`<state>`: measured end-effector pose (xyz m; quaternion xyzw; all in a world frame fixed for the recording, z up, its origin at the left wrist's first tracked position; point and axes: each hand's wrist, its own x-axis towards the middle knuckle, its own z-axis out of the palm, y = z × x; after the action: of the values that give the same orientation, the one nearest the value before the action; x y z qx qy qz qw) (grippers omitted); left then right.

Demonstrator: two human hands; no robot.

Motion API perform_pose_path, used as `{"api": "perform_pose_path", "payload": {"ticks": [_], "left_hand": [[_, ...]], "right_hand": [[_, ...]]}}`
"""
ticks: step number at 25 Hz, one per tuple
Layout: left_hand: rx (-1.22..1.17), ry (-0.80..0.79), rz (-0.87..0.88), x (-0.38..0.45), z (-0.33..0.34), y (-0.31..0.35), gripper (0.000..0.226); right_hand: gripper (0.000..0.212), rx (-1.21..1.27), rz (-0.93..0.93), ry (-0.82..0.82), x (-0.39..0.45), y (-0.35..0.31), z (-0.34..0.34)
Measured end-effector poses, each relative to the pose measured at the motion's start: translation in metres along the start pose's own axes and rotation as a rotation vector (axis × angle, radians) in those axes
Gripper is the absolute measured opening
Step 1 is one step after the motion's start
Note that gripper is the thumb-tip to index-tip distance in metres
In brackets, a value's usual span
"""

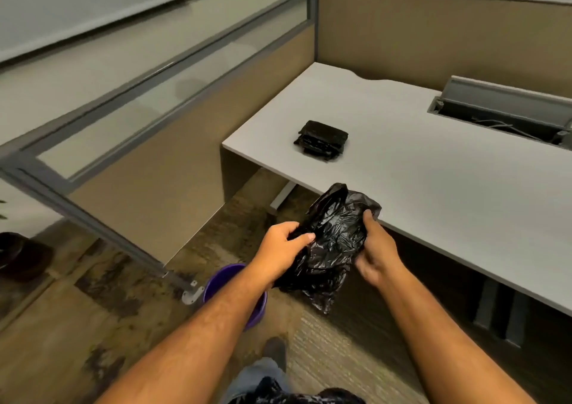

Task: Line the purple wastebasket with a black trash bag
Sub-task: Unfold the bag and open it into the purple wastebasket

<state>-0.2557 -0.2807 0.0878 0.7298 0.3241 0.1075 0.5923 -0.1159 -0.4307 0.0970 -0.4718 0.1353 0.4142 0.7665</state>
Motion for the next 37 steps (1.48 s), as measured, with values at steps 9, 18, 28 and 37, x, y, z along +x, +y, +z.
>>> {"api": "perform_pose_path", "payload": {"ticks": [9, 18, 28, 37], "left_hand": [[-0.235, 0.281, -0.16, -0.024, -0.048, -0.03, 0.006], [-0.592, 0.124, -0.296, -0.025, -0.153, -0.064, 0.02], [-0.025, 0.37, -0.402, 0.02, -0.296, -0.155, 0.029], [0.017, -0.386, 0.19, 0.012, -0.278, -0.111, 0.06]], "right_hand": [[0.074, -1.209, -0.806, -0.336, -0.05, 0.072, 0.017], [0.017, -0.836, -0.449, -0.082, -0.014, 0.141, 0.072], [0.014, -0.19, -0.194, 0.11, 0.006, 0.208, 0.137], [0.038, -0.449, -0.155, -0.162, -0.006, 0.232, 0.191]]}}
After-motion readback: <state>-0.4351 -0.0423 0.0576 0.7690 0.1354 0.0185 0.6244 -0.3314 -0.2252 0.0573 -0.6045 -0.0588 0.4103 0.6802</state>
